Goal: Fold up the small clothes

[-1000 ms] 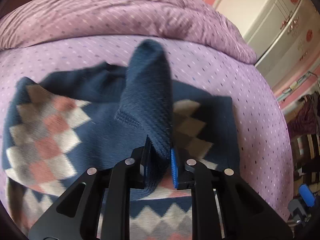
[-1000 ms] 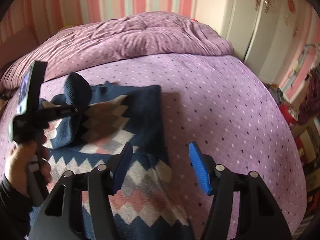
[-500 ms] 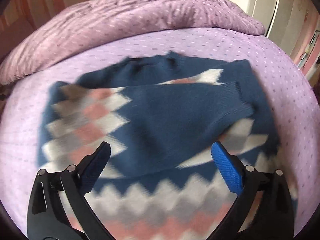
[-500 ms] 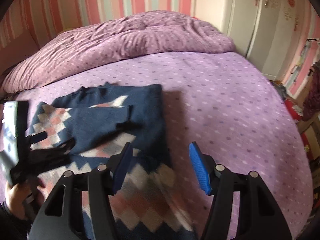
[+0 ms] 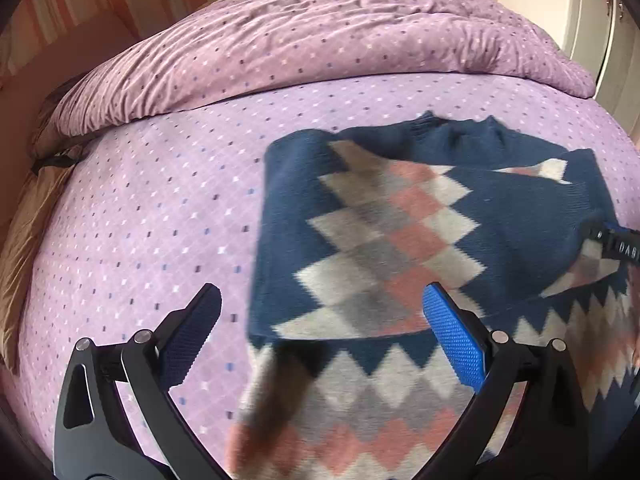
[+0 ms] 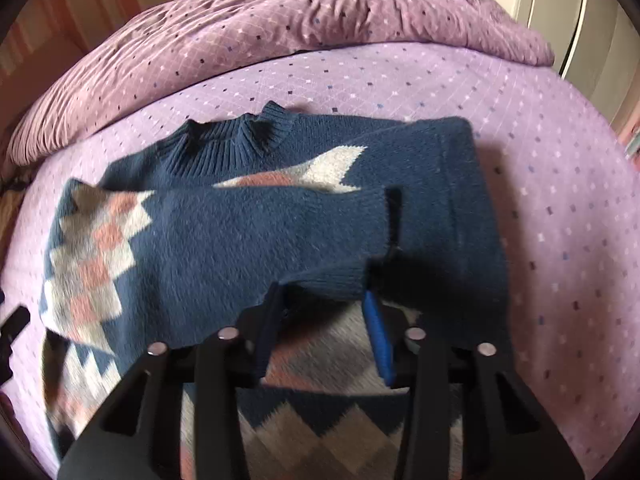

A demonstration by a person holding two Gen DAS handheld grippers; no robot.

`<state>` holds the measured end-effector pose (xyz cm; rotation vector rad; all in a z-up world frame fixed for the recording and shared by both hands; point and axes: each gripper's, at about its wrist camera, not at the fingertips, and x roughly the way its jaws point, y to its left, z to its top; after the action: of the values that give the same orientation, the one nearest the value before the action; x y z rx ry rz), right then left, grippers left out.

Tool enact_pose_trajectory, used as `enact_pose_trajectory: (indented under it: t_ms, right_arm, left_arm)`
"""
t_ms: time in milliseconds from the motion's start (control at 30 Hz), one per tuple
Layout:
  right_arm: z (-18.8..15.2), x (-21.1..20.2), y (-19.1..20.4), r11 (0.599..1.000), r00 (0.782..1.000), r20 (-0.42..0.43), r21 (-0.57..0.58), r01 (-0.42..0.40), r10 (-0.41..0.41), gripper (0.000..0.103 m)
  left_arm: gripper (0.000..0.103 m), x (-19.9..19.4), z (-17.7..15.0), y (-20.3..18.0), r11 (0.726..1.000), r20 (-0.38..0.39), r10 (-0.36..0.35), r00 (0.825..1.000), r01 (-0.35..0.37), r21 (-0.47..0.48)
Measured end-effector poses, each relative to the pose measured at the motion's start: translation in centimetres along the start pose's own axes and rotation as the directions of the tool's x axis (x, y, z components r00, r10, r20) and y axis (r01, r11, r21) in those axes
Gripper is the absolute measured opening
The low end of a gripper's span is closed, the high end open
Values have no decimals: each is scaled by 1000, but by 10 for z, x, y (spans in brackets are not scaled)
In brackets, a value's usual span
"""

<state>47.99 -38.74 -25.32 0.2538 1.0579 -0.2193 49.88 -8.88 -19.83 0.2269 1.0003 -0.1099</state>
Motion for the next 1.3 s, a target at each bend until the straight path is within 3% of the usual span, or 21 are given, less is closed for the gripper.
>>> enact_pose_trajectory:
  t_ms: [133,300,367,433,600,667,700,833,933,1033,1167,1300]
  right_arm:
    - [6,5,2,1000,1000,-3,-14,-6,6,0]
    - [14,-36,-1,990,978,185,-85,110,-93,0]
    - [19,-37,-15,991,979,174,-67,116,-103,0]
    - [19,-30,-31,997,991,121,-34,68,-63,0]
    - [11,-26,-22,1000,996,83,-27,-7,9,8]
    - [10,-21,-12,1000,997,75,-13,-24,25,34]
    - [9,-20,-8,1000,997,73,-4,-23,24,39]
    - [9,-16,5,1000,998,68,26,-14,12,48]
    - [11,-5,10,997,998,30,55,56,-58,48]
    - [9,11,6,991,996,-25,97,92,-90,9]
    - [3,7,2,992,997,6,96,78,-79,7]
    - [2,-29,5,994,983,159,-52,99,-89,7]
  left_arm:
    - [100,-1,-2,18,1000,-2,15,1000,-15,-13]
    - [100,-14,-7,32,999,17,37,999,-36,-29]
    - [100,-18,-10,37,999,21,34,999,-33,-39]
    - [100,-19,-14,39,998,19,37,999,-36,-49]
    - [100,-23,-21,44,997,-1,22,1000,-22,-79]
    - [100,-24,-22,45,997,2,27,1000,-27,-71]
    - [100,-26,-21,45,997,8,31,999,-30,-65]
    - [100,-30,-19,45,998,25,34,999,-33,-45]
    - [100,-28,-17,46,999,33,35,999,-34,-38]
    - [100,-26,-14,51,998,41,28,999,-26,-52]
    - [100,-24,-13,59,996,47,22,999,-18,-83]
    - [100,-25,-14,69,995,54,15,998,-10,-104]
